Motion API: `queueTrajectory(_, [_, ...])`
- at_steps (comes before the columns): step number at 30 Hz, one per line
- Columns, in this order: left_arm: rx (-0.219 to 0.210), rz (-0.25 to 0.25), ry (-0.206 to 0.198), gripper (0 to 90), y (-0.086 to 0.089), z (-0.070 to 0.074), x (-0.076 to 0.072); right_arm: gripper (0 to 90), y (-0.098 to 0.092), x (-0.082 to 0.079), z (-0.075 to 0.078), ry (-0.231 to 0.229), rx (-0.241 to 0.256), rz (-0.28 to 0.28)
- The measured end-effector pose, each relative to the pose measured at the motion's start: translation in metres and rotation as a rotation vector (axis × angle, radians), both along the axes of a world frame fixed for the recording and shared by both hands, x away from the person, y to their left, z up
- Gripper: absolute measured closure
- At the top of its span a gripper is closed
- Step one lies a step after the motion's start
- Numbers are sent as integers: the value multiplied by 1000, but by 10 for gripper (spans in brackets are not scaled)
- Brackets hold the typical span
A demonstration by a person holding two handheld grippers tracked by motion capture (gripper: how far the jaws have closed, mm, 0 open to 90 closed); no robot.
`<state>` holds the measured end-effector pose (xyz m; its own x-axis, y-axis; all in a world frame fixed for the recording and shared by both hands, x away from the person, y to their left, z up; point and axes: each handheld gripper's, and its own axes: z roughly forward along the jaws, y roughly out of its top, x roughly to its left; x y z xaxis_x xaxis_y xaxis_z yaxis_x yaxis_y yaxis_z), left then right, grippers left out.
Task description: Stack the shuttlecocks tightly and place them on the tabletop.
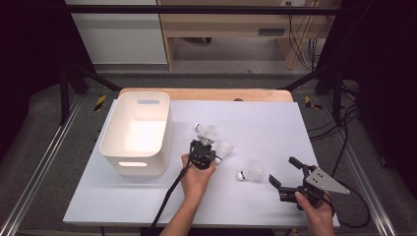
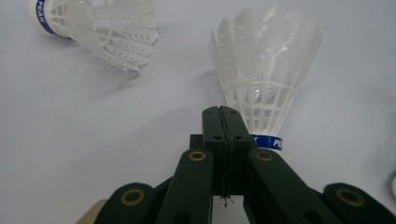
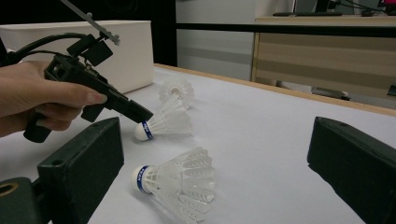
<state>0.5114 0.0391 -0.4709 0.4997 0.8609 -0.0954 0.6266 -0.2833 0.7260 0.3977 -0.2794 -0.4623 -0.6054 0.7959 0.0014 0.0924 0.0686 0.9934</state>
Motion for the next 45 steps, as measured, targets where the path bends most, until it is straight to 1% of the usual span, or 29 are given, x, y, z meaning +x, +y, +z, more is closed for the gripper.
queueTrajectory(2, [-1, -9, -3, 900, -3, 1, -1, 41, 0, 0, 0, -2, 1, 1])
queueTrajectory(5, [1, -38, -14, 900, -9, 2, -4, 41, 0, 0, 0, 3, 1, 1])
queueTrajectory(15, [2, -70, -13, 900, -17, 3, -8, 41, 0, 0, 0, 6, 2, 1])
queueTrajectory(17, [-3, -70, -11, 899, -18, 3, -8, 41, 1, 0, 0, 10, 3, 1])
queueTrajectory(19, [2, -76, -9, 899, -18, 3, -8, 41, 1, -1, 0, 12, 5, 2])
queueTrajectory(29, [-3, -86, -10, 898, -19, 2, -10, 41, 1, 0, 0, 12, 1, 2])
queueTrajectory(30, [-5, -87, -4, 898, -19, 2, -10, 41, 1, 0, 0, 11, 1, 3])
queueTrajectory(32, [-1, -91, -5, 895, -19, 2, -11, 41, 1, 0, 0, 11, 0, 3])
queueTrajectory(34, [2, -93, -10, 876, -18, 3, -11, 41, 1, 0, 0, 12, 1, 3])
queueTrajectory(36, [-7, -91, -19, 868, -18, 3, -12, 41, 1, -1, 0, 14, 3, 2])
queueTrajectory(37, [-14, -94, -32, 852, -16, 4, -14, 41, 1, 0, 0, 12, 1, 2])
queueTrajectory(39, [-18, -93, -39, 813, -16, 5, -14, 41, 1, 0, 0, 12, 1, 2])
queueTrajectory(40, [-18, -89, -46, 813, -15, 7, -16, 41, 1, 0, 0, 12, 1, 2])
queueTrajectory(41, [-18, -100, -68, 754, -13, 9, -17, 41, 1, 0, -1, 10, -1, 2])
queueTrajectory(42, [-18, -100, -68, 723, -13, 9, -17, 41, 1, 0, -1, 10, -1, 2])
queueTrajectory(43, [-9, -108, -84, 723, -12, 11, -19, 41, 1, 0, -1, 7, -2, 1])
queueTrajectory(44, [-1, -113, -95, 688, -11, 12, -20, 41, 1, 0, -1, 11, -1, 1])
queueTrajectory(45, [2, -123, -105, 628, -9, 14, -22, 41, 1, 0, 0, 15, 2, -1])
